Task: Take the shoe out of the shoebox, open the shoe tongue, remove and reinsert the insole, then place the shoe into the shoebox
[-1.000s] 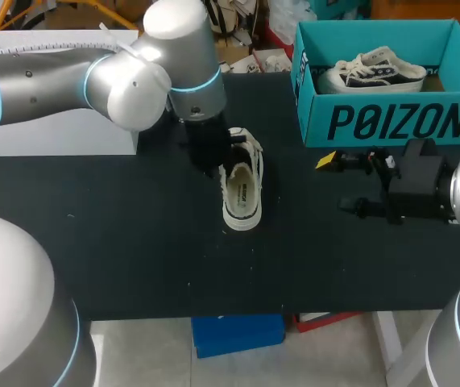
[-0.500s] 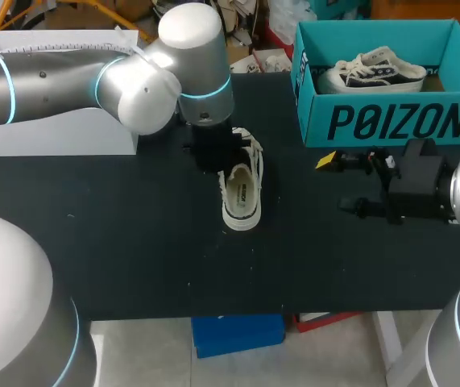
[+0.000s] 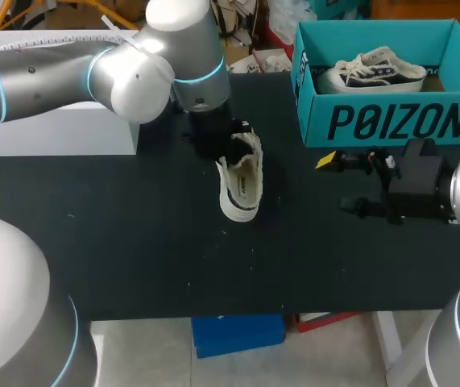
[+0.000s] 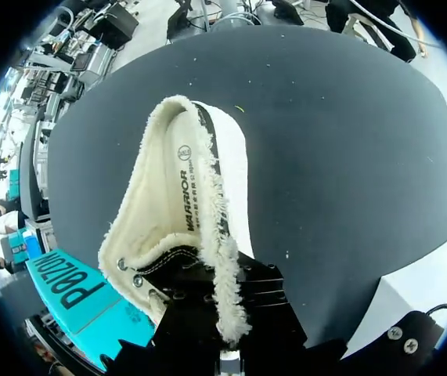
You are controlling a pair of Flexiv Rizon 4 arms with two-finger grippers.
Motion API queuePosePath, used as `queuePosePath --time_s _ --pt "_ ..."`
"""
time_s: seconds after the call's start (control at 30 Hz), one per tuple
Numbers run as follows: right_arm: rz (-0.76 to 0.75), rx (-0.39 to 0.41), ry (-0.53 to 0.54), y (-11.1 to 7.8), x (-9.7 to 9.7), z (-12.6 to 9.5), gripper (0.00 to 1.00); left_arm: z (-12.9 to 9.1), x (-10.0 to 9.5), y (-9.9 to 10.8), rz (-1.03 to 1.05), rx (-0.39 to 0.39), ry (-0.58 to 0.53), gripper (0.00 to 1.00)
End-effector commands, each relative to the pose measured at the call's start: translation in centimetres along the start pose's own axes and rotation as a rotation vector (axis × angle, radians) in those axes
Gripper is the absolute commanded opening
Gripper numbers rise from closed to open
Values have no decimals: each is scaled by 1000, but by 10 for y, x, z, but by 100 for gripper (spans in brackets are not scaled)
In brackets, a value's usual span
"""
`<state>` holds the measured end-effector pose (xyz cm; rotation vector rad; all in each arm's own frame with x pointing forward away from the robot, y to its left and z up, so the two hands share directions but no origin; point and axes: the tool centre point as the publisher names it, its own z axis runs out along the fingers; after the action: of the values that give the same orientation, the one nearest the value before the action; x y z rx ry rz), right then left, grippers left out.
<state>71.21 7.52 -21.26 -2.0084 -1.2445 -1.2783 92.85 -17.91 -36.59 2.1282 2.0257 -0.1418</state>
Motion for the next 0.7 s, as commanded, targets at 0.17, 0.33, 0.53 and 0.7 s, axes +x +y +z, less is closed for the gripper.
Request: queuePosePath --time_s 0.17,0.33,0.53,0.7 --pt "0 1 -2 0 0 -1 100 -65 -11 3 6 -36 -16 0" --pt "0 1 -2 0 0 -1 100 -102 -21 9 0 -81 -16 0" --pt "0 1 -2 0 0 -1 100 -145 -24 18 -93 -144 -52 0" --pt "0 1 -2 0 0 -1 100 -179 -11 23 -275 -227 -99 0"
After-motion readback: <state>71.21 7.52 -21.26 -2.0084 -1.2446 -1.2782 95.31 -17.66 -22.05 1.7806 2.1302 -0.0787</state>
